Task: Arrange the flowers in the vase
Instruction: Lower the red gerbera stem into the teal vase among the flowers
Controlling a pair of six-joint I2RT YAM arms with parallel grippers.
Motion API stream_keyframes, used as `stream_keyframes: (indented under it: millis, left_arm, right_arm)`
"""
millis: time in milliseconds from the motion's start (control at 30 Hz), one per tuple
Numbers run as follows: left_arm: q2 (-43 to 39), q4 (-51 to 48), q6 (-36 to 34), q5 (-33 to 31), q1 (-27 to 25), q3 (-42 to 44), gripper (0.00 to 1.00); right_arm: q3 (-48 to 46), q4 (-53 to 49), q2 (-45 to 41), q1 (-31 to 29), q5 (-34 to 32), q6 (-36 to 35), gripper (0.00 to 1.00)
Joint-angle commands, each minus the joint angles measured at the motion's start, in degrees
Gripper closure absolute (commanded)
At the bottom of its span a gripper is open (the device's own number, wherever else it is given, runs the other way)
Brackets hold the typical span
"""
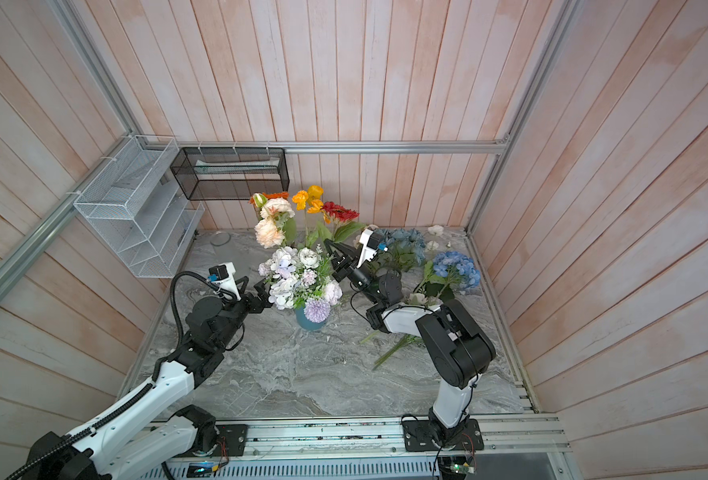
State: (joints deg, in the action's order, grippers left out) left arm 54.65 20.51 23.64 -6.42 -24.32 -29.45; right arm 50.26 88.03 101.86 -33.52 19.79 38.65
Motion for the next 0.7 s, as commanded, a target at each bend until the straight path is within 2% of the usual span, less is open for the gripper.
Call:
stream_keyframes:
  millis: [0,167,400,433,567,667]
  left_arm:
    - [-0.1,-0.3,-0.2,-0.3,0.4,-0.1,0.00]
    - [-1.8,-4.0,-2.0,-1.0,0.4,-0.8,0.00]
    - [-4.9,-8.6,-2.5,-1.4,0.3,-0.7,0.00]
    - [-5.0,-8.7,-2.2,-1.3,0.3,-0.6,0.00]
    - [-5.1,-8.5,-1.2,-0.2,0.3,-0.3,0.00]
    - [-5.7,-8.9,-1.1,1.4,0.3,0.2,0.00]
  right_arm:
    - [0.1,-2.4,-2.3,1.5,2.9,1.7,0.75]
    - [-0.5,-3.1,-4.6,3.8,5.6,3.3,0.61]
    - [-2.2,-7.3,-9.0,5.6,6.9,1.2,0.58]
    - [-2.2,-7.7,-9.3,5.7,6.8,0.8,0.60]
    - [-1.2,-9.4,-8.0,5.9,7.5,-0.6,0.83]
    - [-0.6,-8.8,-5.8,6.3,9.4,-0.2,0.92]
